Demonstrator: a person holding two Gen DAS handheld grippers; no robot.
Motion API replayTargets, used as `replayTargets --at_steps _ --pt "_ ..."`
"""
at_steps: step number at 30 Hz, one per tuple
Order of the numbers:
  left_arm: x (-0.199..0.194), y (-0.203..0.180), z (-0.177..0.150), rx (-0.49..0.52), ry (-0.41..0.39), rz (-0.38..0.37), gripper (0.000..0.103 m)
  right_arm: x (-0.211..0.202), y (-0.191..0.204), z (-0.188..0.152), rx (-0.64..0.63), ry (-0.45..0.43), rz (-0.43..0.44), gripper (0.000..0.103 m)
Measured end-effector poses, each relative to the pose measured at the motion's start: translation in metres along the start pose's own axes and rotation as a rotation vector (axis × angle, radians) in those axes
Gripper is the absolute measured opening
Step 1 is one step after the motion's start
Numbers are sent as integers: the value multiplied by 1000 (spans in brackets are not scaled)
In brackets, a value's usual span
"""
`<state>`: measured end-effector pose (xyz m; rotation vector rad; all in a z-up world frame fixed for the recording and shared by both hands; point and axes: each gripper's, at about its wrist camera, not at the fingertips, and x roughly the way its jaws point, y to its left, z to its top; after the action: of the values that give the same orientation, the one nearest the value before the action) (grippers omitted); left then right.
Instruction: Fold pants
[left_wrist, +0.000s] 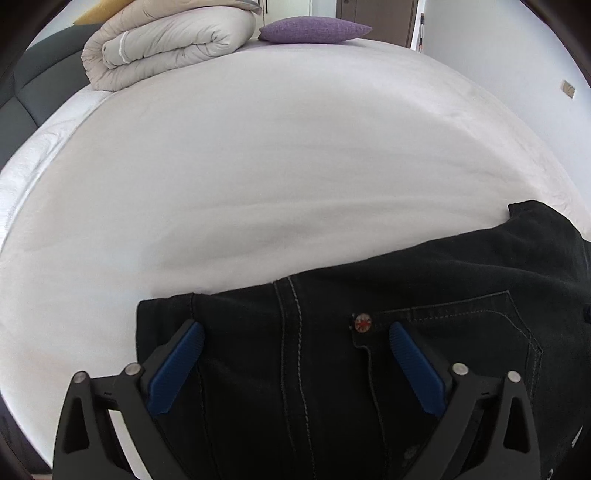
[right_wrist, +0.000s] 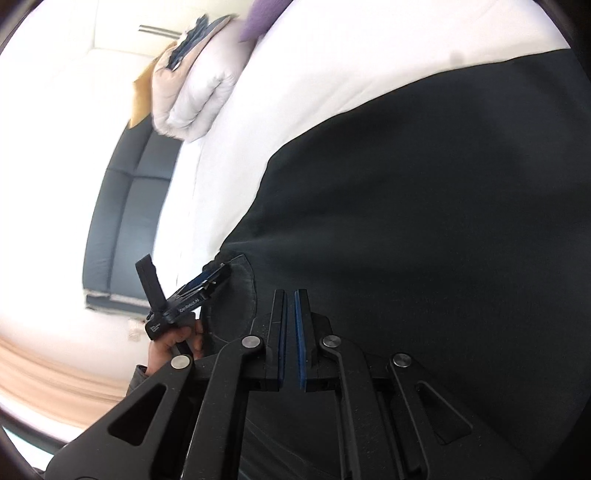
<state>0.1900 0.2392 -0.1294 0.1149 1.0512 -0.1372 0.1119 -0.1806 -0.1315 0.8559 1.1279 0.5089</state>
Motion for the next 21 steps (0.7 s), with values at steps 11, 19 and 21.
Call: replayTargets --at_steps 11,19,21 --pt "-28 -97 -15 130 -42 -48 88 -116 -98 -28 304 -360 -76 0" --pt "-15 -99 -36 90 -53 -83 94 -139 -59 -14 343 -450 -34 7" --pt "-14 -104 -38 87 -56 -73 94 -78 -30 -3 286 -258 90 7"
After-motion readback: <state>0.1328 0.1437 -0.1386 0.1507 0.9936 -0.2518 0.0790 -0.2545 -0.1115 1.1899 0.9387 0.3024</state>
